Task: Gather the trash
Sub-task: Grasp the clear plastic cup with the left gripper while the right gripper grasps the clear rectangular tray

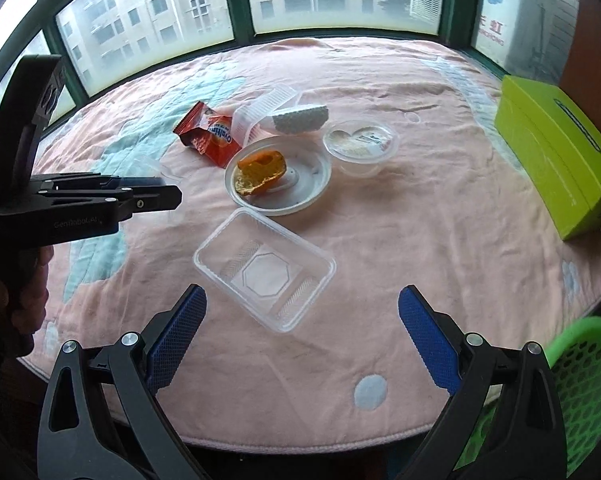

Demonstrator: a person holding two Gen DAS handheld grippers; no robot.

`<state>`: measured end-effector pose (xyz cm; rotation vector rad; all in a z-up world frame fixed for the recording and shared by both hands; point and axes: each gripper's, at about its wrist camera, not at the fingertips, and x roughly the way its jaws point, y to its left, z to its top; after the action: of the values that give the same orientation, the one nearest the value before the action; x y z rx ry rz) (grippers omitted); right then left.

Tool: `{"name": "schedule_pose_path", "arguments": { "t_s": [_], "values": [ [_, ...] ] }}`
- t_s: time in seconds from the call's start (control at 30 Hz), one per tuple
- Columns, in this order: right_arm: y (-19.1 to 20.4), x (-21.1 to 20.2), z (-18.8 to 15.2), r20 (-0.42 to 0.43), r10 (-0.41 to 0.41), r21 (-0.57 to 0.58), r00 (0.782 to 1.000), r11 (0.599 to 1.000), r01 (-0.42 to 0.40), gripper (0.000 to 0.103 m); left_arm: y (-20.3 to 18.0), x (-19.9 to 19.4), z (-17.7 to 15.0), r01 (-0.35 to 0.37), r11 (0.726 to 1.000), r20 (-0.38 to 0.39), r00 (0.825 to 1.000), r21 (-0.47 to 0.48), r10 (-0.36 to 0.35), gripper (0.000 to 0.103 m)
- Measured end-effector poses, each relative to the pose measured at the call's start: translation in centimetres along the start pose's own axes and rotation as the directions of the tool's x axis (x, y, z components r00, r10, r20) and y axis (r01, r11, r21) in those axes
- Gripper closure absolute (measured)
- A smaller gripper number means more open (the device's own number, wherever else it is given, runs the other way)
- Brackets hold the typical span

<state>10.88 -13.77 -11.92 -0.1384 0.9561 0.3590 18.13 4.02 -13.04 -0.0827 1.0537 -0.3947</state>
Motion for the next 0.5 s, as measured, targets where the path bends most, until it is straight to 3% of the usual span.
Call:
{"name": "schedule_pose_path", "arguments": {
  "t_s": [0.13, 0.5],
  "values": [
    [0.9, 1.5, 1.2, -0.032, 0.006, -0.083, 0.999, 0.996, -0.008, 0.007, 0.7, -0.5, -0.2, 0.011, 1.000, 0.006, 1.000, -0.004, -0.011, 0.095],
    [2.6, 4.8, 1.7, -0.123, 0.024, -0.223, 0.992, 0.973, -0.051, 0.009, 1.8, -1.3, -0.5, 0.052, 0.998, 0.015, 0.999, -0.030, -0.052, 0.095]
  ]
}}
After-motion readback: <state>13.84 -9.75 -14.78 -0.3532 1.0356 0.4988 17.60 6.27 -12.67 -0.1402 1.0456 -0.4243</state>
